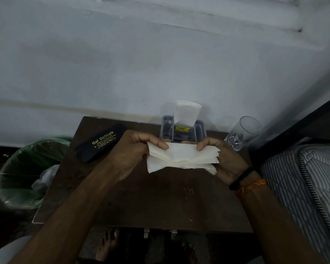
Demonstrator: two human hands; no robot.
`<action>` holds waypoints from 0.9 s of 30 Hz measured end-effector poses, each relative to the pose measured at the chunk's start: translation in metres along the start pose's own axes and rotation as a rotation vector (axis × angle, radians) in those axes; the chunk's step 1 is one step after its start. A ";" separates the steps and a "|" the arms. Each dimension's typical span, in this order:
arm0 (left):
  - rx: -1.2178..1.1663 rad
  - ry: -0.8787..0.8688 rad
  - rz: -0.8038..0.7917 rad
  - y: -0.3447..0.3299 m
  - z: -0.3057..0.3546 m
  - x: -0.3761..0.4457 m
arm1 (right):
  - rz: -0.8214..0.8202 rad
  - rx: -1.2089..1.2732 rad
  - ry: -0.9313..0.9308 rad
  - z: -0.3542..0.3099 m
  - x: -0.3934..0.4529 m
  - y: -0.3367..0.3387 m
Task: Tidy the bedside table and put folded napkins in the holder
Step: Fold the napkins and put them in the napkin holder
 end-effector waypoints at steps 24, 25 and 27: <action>0.219 -0.315 -0.098 0.000 0.026 -0.003 | 0.160 -0.197 -0.110 0.002 -0.001 0.021; 0.223 -0.320 -0.104 0.000 0.026 -0.003 | 0.164 -0.199 -0.099 0.001 0.000 0.021; 0.237 -0.330 -0.118 -0.002 0.027 -0.004 | 0.158 -0.191 -0.100 0.001 0.000 0.020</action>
Point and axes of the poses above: each hand's wrist, its own x-axis towards the middle knuckle, its own y-axis out of the back of the hand, z = x × y, the point moved 7 cm from there along x, towards the middle knuckle, and after that the axes turned 6 degrees about -x, right-handed, at the moved point
